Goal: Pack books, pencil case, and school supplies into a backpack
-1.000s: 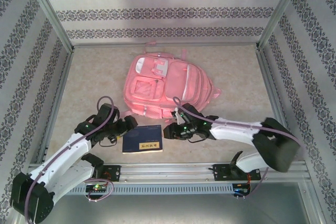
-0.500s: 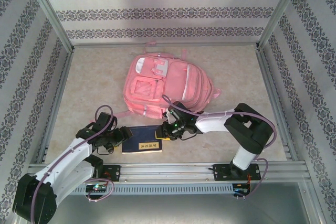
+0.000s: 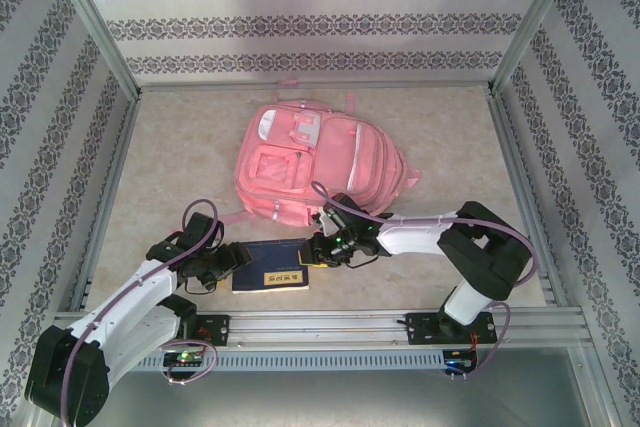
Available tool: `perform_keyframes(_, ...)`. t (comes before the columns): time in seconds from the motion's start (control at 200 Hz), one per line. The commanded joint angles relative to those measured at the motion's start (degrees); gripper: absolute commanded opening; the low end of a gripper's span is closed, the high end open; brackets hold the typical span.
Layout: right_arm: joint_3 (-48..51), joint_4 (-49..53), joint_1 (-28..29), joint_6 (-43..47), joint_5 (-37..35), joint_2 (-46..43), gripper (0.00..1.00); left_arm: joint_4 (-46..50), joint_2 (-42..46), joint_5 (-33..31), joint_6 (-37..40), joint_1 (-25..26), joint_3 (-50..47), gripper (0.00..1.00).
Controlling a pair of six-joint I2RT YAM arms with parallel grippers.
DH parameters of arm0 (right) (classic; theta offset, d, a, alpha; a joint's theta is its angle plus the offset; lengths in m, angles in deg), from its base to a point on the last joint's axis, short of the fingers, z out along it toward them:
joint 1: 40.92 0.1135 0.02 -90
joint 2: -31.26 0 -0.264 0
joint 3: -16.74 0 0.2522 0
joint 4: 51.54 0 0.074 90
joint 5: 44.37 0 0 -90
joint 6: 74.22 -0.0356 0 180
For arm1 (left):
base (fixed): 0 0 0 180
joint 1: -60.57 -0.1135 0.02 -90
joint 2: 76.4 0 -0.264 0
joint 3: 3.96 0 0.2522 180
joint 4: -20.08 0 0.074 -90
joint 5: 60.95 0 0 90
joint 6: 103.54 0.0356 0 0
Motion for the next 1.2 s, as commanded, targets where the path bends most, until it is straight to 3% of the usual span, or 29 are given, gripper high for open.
perform_keyframes(0.0,0.97,2.17,0.5,2.07,-1.81,-0.84,0.37,-8.81,-1.69,6.35,1.42,-0.03,-1.97,0.72)
perform_keyframes(0.33,-1.61,-0.56,0.73,0.71,-0.04,5.44,0.36,-10.14,-1.86,8.28,1.42,0.11,-2.12,0.67)
perform_keyframes(0.794,-7.4,3.34,2.31,0.23,1.32,3.16,0.38,-11.86,-1.95,10.62,2.85,1.95,-1.51,0.54)
perform_keyframes(1.064,-7.0,-0.53,2.38,-2.52,2.65,3.97,0.29,-12.93,-2.76,10.49,2.61,2.68,-1.85,0.51)
perform_keyframes(1.194,-8.1,-0.37,2.4,-2.43,2.04,6.1,0.17,-12.42,-2.81,10.32,2.82,2.99,-1.36,0.5)
